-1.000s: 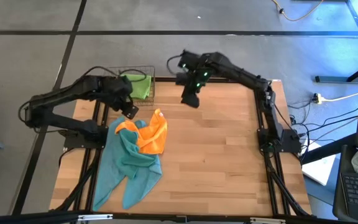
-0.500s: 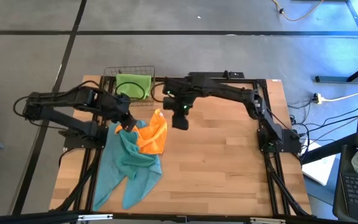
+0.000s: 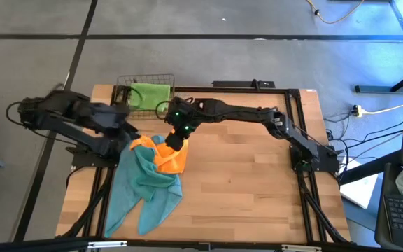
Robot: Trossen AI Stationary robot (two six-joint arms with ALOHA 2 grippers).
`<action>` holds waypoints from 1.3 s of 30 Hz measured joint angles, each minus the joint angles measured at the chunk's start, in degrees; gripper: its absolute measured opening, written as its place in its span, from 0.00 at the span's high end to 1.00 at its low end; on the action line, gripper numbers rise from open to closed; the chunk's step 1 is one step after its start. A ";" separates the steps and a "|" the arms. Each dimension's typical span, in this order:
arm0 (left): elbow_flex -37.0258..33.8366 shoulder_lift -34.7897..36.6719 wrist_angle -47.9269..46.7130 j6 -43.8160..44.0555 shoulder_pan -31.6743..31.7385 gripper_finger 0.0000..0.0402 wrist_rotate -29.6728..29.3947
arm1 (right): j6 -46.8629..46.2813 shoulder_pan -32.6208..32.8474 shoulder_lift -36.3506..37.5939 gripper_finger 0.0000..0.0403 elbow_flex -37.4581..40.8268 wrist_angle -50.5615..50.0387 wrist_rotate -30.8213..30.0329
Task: Fold microfiber towels
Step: Fold the blue microfiber cloth
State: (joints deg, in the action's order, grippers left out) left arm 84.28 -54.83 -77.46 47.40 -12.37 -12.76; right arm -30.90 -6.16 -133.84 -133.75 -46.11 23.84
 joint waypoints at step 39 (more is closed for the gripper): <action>0.25 5.79 0.10 -4.43 -1.54 0.63 -2.37 | 38.54 14.63 -7.33 0.69 0.02 -3.25 -19.05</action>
State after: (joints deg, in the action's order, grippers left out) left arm 84.53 -49.04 -77.36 42.97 -13.91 -15.13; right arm 7.64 8.47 -141.16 -133.73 -49.36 4.79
